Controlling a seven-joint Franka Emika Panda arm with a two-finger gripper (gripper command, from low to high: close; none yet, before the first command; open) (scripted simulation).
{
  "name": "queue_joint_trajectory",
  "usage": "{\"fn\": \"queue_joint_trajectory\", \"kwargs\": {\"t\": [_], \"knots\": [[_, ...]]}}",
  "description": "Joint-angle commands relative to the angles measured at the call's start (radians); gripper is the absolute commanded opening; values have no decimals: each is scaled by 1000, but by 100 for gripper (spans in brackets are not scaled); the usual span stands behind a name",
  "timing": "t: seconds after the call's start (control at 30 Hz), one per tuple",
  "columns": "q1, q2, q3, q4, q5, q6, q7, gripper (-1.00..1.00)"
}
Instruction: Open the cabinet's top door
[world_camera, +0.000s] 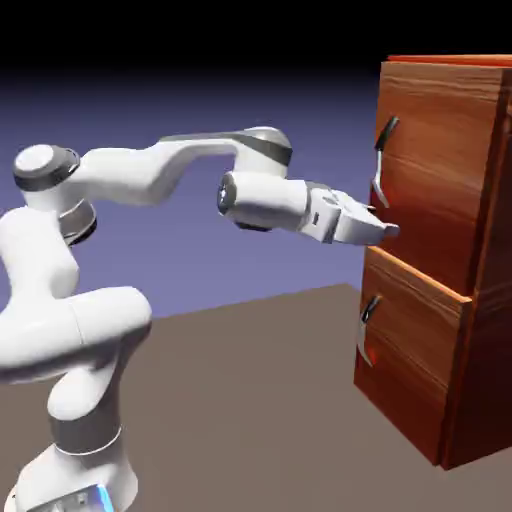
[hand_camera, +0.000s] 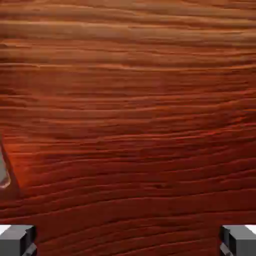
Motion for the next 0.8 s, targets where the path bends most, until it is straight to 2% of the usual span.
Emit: {"fn": "queue_joint_trajectory", "kwargs": {"t": [0.0, 0.2, 0.23, 0.27, 0.53, 0.77], "knots": [[10, 10, -11, 2, 13, -2, -7, 0], [-144, -24, 64, 141, 66, -11, -13, 0], [-144, -24, 64, 141, 66, -11, -13, -100], [-144, -24, 64, 141, 66, -11, -13, -100], [-25, -64, -103, -78, 16, -359, -141, -100], [4, -131, -265, -197, -110, -664, -231, -100]]}}
